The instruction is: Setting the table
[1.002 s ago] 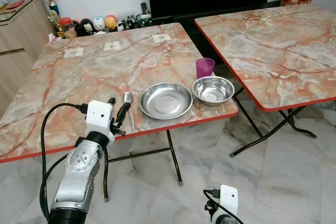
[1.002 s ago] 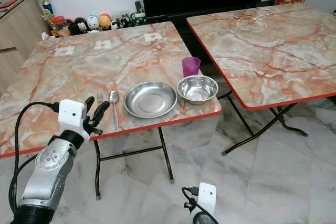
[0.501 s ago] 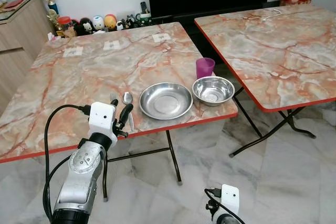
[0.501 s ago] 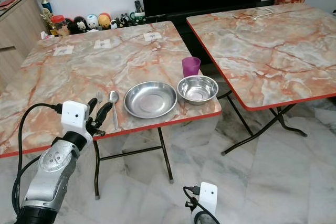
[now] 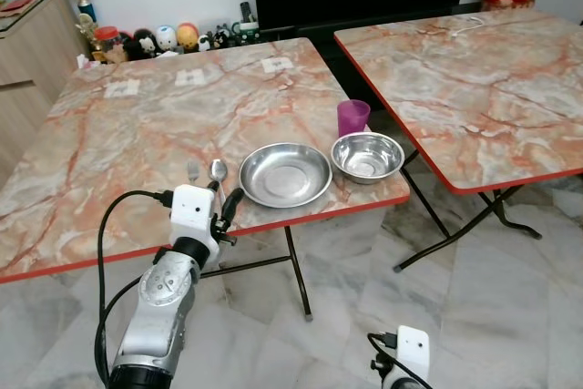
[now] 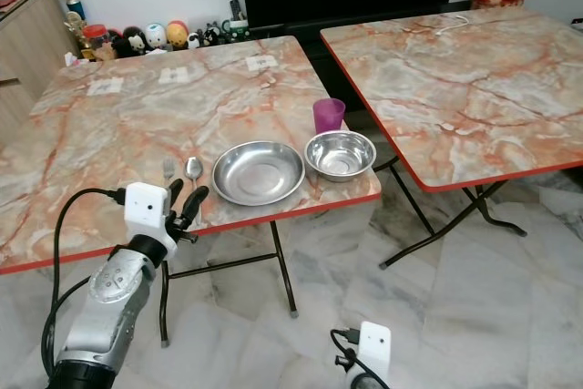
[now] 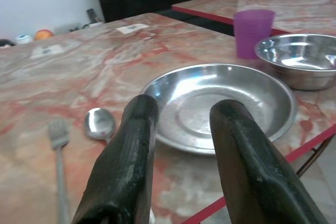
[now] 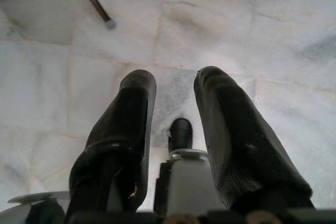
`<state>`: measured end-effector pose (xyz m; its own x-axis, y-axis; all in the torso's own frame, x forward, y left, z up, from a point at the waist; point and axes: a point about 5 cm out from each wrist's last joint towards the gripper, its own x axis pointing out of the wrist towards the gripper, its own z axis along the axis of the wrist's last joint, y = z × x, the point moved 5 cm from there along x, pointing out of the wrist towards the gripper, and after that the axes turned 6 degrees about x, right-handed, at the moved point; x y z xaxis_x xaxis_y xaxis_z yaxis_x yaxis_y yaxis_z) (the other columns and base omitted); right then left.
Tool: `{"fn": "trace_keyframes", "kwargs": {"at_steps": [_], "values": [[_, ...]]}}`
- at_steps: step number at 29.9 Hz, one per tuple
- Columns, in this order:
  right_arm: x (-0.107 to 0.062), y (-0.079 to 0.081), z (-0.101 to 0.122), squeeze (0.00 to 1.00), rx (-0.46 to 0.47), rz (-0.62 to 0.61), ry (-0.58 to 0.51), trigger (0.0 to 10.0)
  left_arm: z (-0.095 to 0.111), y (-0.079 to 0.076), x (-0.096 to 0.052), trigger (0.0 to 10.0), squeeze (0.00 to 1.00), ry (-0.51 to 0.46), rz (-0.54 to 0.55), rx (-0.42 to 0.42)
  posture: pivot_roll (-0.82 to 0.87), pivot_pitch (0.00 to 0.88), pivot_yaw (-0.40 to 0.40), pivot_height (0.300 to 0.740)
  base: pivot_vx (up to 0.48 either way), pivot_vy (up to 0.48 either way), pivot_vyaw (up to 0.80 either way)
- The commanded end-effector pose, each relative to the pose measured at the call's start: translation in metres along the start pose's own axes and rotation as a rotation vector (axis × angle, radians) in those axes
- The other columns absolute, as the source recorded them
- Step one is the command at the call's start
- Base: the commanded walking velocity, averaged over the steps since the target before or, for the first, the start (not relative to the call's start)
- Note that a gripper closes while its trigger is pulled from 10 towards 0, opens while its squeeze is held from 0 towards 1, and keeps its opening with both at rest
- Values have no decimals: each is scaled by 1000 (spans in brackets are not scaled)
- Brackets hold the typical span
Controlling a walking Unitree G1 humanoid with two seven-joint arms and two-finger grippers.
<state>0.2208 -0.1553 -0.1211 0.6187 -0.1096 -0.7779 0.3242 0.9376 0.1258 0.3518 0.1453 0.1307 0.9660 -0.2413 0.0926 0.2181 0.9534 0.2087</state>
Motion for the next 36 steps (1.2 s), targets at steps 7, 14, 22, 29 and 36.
{"fn": "trace_keyframes", "kwargs": {"at_steps": [7,14,22,29,36], "values": [[0,-8,5,0,49,-50,-32,10000,6,-8,21,10000,0,-20,-74,13,-42,0,127,740,0,0,0],[2,-4,14,0,35,-34,-44,10000,9,-7,30,10000,0,-50,-17,-9,-38,0,8,740,0,0,0],[2,-16,9,0,-5,-40,-23,10000,2,-4,17,10000,0,-53,58,-35,15,0,-42,740,0,0,0],[-2,-35,2,0,103,-123,-44,10000,-12,-6,19,10000,0,-9,-30,7,-104,0,58,740,0,0,0],[1,-29,11,0,72,-87,-47,10000,-12,14,26,10000,0,-9,44,35,-124,0,5,740,0,0,0]]}}
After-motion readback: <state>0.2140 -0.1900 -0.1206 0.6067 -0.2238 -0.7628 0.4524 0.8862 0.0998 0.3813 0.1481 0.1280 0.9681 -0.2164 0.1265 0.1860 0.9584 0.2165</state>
